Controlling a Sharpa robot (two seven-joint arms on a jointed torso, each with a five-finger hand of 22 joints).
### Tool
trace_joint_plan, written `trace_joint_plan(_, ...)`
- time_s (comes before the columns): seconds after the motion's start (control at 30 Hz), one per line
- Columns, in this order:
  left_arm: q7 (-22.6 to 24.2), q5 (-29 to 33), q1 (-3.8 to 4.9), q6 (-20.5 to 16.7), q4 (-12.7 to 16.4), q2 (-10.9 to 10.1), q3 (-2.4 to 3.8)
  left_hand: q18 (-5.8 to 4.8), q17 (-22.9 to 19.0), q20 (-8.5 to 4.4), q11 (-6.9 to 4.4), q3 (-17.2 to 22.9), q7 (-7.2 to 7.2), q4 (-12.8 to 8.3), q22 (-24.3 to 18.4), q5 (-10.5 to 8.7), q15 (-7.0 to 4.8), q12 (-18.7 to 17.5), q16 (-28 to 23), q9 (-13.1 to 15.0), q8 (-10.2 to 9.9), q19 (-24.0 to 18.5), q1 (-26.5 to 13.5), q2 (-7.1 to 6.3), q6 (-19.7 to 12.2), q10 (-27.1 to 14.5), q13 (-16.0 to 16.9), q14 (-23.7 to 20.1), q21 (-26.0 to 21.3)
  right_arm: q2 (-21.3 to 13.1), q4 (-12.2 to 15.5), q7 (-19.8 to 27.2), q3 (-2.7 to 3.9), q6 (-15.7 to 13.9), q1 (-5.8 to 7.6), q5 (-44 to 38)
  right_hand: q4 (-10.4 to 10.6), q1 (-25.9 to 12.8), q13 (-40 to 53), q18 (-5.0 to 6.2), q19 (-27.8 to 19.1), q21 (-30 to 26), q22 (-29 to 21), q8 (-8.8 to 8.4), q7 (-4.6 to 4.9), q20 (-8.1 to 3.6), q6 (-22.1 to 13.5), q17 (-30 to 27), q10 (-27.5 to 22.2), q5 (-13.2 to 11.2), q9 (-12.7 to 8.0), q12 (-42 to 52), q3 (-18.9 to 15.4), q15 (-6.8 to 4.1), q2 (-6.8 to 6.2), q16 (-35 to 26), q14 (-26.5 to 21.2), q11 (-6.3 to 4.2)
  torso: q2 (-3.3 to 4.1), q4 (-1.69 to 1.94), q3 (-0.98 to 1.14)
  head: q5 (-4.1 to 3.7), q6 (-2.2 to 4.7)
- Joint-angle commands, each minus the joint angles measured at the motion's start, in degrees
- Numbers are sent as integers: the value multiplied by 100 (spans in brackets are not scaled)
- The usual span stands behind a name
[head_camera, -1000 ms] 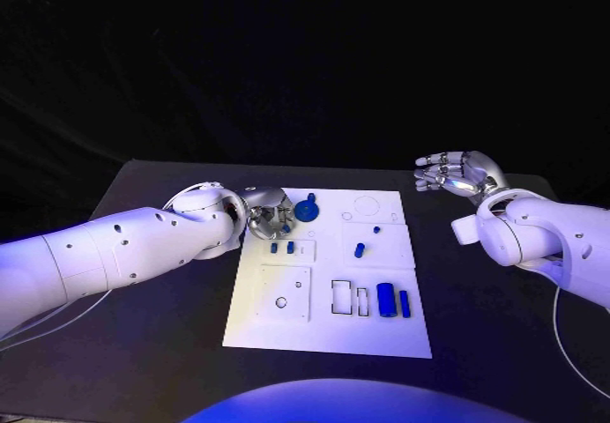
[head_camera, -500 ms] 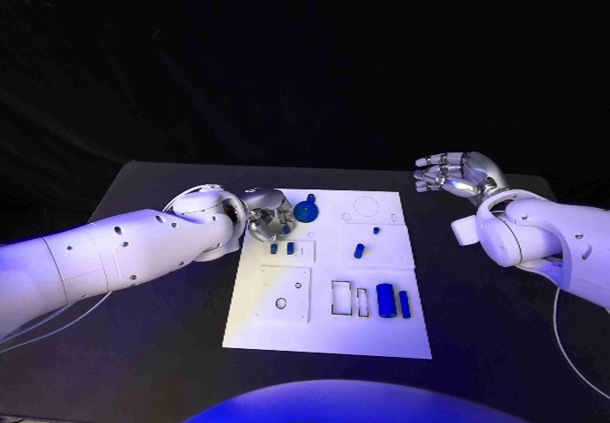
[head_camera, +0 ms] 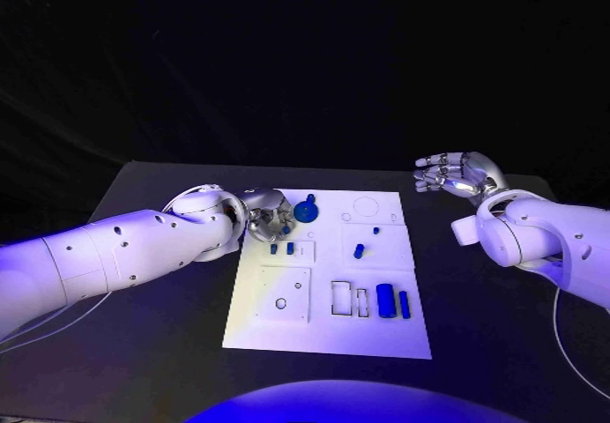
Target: Assemble the parts on the task board
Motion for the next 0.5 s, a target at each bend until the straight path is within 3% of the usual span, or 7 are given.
trace_joint_plan(0.03,-23,37,-2,22,5,1,1,-10,-31,40,17,-4,21,18,-20,-26,63,-44,4,-16,-57,-23,-85,-15,5,-126,-12,1,-33,-1,5,55,1,78,-4,-31,-6,-7,-3,38,45,-23,-5,-31,520,4,-38,-5,-46,19,-7,23,-29,-8,50,30,-44,-10,1,-2,-2,4,1)
trace_joint_plan(0.5,-65,45,-3,-89,-4,-64,2,55,-386,157,200,-192,40,-29,-316,-13,227,-93,-40,-137,-403,-262,-66,-66,-335,-918,-97,-216,-222,-4,-3,54,1,83,-7,-37,-8,-5,-4,37,45,-27,-11,-32,521,4,-40,-9,-50,18,-9,26,-32,-7,49,36,-50,-9,1,2,-3,4,4)
